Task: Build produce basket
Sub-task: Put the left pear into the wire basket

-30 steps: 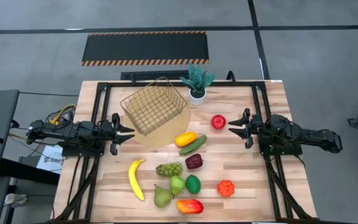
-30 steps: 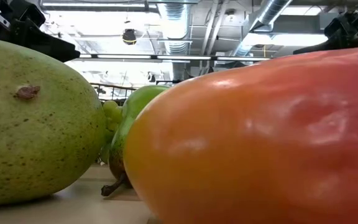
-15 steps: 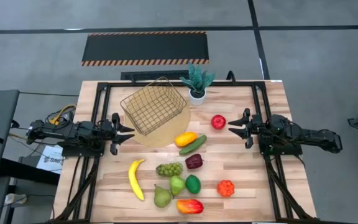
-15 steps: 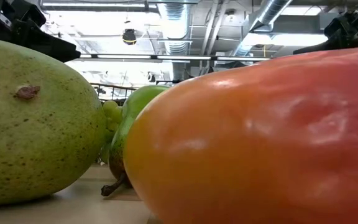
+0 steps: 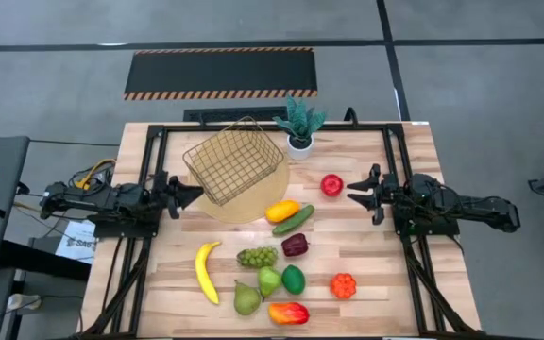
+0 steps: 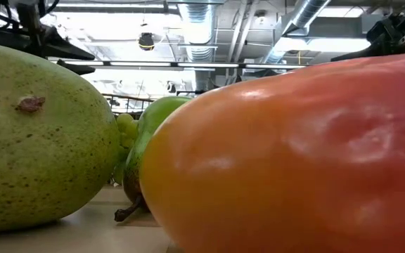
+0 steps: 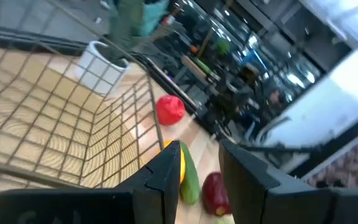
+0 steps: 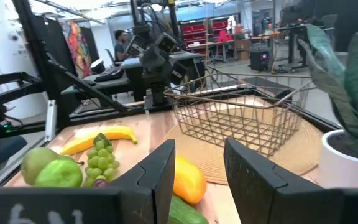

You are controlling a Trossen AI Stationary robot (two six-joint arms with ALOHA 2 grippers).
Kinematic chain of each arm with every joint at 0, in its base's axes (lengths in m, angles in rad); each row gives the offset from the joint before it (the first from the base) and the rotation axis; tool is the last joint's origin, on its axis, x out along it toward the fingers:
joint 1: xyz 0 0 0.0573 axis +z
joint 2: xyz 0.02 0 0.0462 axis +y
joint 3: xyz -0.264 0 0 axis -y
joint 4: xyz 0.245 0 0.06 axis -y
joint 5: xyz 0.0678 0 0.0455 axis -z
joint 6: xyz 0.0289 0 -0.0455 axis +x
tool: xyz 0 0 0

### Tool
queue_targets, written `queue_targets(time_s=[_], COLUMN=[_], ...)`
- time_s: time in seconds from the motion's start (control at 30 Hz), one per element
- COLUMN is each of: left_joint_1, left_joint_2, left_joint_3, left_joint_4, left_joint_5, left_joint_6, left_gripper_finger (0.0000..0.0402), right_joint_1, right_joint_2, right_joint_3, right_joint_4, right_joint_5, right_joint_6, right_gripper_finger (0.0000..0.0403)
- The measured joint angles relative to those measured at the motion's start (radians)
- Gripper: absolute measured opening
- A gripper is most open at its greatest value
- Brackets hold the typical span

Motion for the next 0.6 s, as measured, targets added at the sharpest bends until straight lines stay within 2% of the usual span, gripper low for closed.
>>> queue_targets(time_s=[0.13,0.27,0.37,0.47,0.6], left_joint_1=[0.0,0.0,0.0,-0.001,-0.012], left_joint_2=[0.0,0.0,0.0,0.0,0.02], left_joint_3=[0.0,0.0,-0.003,-0.003,-0.003], left_joint_4=[0.001,0.005,0.034,0.138,0.337], left_joint_5=[-0.057,-0.087,-0.144,-0.134,-0.052], left_joint_6=[-0.007,0.003,-0.062,-0.124,-0.134], left_gripper_finger=[0.0098,0.0098,0.0099,0.011,0.0151], right_joint_1=[0.003,0.003,0.002,0.002,0.002], right_joint_2=[0.0,0.0,0.0,0.0,0.0], right_joint_3=[0.0,0.0,0.005,0.007,0.008], right_joint_4=[0.004,0.021,0.022,0.047,0.081], right_joint_5=[0.0,0.0,0.002,0.003,0.003], right_joint_6=[0.11,0.308,0.435,0.509,0.591], right_gripper_finger=[0.0161,0.0161,0.0161,0.0161,0.0161])
